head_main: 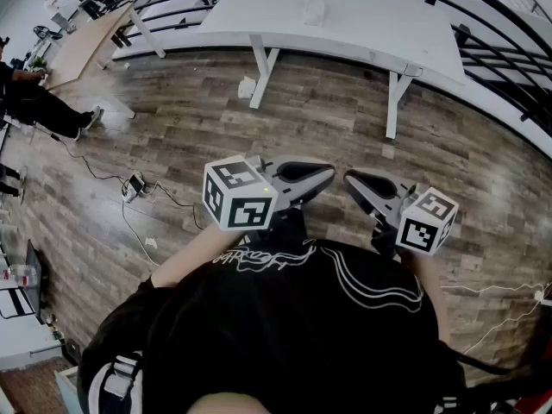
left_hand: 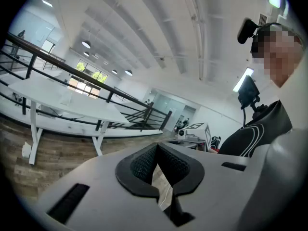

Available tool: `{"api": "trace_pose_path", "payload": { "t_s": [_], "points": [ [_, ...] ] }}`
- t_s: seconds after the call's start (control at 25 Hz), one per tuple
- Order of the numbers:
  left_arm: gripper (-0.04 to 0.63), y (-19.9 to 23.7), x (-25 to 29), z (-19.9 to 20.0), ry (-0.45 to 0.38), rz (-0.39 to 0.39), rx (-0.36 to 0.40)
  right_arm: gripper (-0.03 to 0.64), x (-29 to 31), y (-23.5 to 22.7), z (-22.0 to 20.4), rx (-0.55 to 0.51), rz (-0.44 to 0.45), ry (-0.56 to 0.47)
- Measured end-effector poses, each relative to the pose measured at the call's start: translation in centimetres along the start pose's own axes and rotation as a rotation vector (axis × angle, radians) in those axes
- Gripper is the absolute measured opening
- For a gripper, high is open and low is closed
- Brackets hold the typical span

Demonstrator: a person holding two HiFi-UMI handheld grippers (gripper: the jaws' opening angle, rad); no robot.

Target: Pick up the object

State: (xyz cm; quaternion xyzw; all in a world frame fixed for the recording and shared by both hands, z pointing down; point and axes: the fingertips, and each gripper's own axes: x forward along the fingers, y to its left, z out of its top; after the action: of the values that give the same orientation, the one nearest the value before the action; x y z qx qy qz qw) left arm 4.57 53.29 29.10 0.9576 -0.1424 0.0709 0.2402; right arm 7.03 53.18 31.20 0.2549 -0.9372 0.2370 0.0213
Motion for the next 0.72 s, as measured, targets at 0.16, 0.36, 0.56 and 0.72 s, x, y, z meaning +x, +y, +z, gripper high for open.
{"api": "trace_pose_path", "payload": {
  "t_s": [0.16,0.36,0.56,0.72],
  "points": [
    [0.008,-0.5,-0.6,0.3,-0.006,-0.002,0.006,0.031,0.1,0.7,0.3,-0.009,-0.001,-0.004],
    [0.008,-1.0,-0.9,0.6,-0.014,0.001,0.021,0.031,0.1,1.3,0.7,-0.029,0.005,-0.006],
    [0.008,-1.1,-0.7,0.4,-0.01,0.005,0.031,0.031,0.3,1.0,1.1,-0.047,0.012,-0.024],
    [0.008,-0.6,-0.4,0.1,-0.009,0.006,0.037,0.03,0.3,0.4,1.2,-0.053,0.009,-0.039]
  ]
}}
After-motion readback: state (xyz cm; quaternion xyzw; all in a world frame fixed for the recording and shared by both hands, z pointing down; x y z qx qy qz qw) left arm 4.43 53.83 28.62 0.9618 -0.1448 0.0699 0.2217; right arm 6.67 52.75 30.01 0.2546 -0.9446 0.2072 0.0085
